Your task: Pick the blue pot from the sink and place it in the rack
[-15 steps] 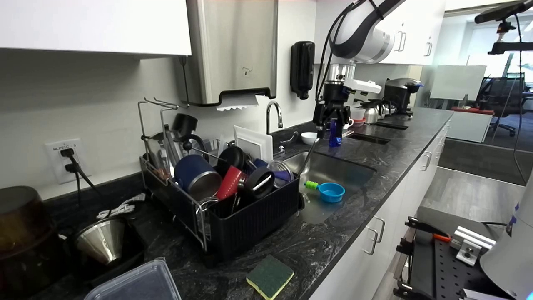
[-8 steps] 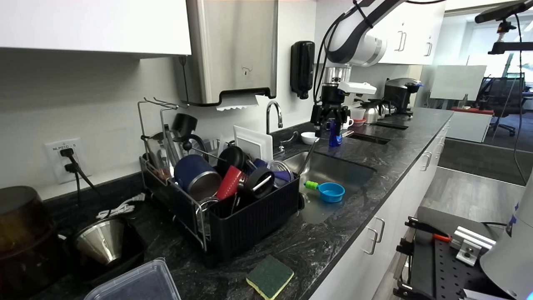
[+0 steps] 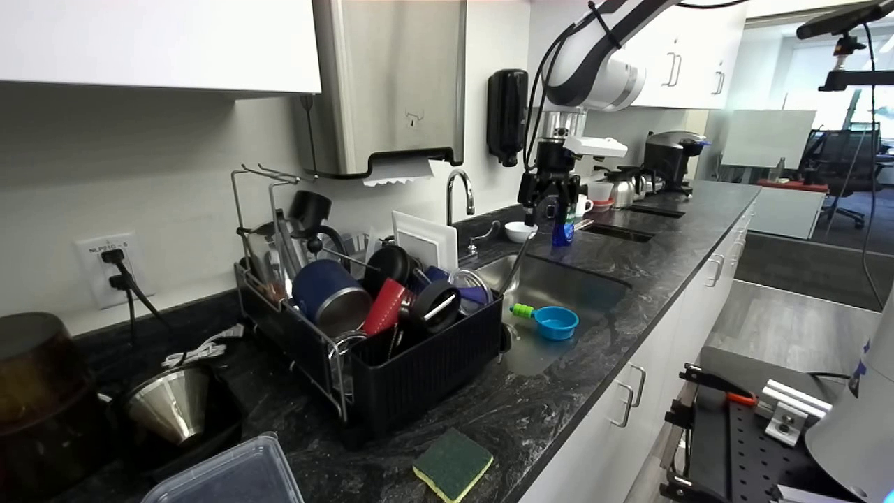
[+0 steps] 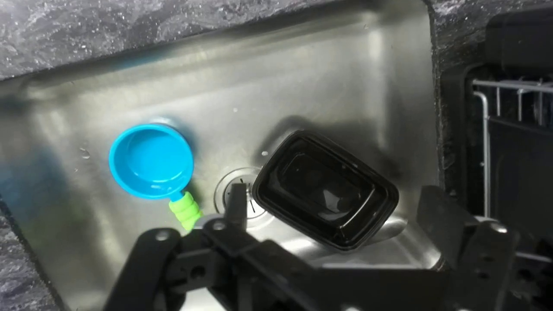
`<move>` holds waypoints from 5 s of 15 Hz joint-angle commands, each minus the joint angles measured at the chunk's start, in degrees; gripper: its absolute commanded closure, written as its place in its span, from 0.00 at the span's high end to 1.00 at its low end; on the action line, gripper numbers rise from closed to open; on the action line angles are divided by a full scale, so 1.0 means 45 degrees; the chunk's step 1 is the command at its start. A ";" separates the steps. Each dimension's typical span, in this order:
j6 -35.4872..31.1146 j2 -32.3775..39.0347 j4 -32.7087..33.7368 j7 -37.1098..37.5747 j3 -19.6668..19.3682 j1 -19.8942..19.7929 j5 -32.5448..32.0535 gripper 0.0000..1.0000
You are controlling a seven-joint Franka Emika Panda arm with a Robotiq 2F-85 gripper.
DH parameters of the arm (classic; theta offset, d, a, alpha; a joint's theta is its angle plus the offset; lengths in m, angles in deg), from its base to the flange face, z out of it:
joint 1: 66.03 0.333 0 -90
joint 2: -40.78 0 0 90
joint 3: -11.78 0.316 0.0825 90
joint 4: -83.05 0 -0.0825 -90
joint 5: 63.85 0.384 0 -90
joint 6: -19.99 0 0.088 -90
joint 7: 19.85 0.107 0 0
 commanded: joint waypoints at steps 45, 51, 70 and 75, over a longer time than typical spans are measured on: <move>-0.0313 0.7965 0.6759 -0.2861 0.0705 -0.2901 0.0490 1.00; -0.0748 0.9103 0.6908 -0.3080 0.1030 -0.2971 0.0595 1.00; -0.1109 1.2031 0.8521 -0.6631 0.2968 -0.4245 0.0530 1.00; -0.1231 1.2572 0.8979 -0.7452 0.3117 -0.4172 0.0412 1.00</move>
